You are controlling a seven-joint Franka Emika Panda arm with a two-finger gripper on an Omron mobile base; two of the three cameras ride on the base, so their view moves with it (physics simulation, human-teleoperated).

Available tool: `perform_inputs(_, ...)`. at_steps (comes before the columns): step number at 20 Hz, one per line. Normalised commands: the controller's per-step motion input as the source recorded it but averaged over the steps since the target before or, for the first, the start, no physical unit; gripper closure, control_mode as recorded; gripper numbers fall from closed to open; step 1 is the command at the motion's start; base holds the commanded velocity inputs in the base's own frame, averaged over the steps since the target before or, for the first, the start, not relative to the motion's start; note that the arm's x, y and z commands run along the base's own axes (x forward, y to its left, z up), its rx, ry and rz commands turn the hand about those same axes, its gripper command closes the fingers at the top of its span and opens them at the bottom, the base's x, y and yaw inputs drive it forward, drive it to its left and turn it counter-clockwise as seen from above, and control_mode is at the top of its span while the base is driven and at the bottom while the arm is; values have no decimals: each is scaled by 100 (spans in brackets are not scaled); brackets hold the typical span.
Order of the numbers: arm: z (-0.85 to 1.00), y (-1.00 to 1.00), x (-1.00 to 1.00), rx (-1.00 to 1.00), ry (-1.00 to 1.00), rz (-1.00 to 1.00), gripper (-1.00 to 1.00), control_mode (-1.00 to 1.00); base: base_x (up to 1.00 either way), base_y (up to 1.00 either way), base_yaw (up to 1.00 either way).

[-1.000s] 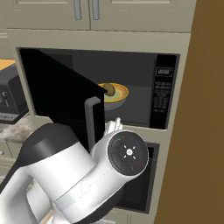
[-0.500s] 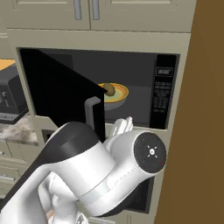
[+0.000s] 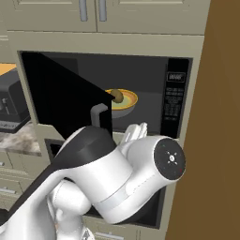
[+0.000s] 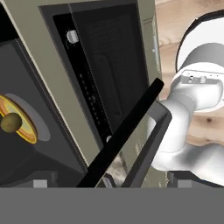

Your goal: Retrieve the reheated potato from the microwave, then place the potato, cheese, and condiment on the cutting board.

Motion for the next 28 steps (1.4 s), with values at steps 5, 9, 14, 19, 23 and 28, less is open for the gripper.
perform_inputs(5,0,2,17,9,2,-5,-100,-100,0,0,0)
perform_inputs(9,0,0,8,5,0,-4,-100,-100,0,0,0)
perform_inputs(14,0,-3,1,2,0,-2,-100,-100,0,0,0)
perform_inputs(19,0,0,11,0,0,0,-100,-100,0,0,0)
perform_inputs(23,-2,0,15,-1,0,0,-100,-100,0,0,0)
perform_inputs(28,-1,7,4,-8,-1,6,-100,-100,0,0,0)
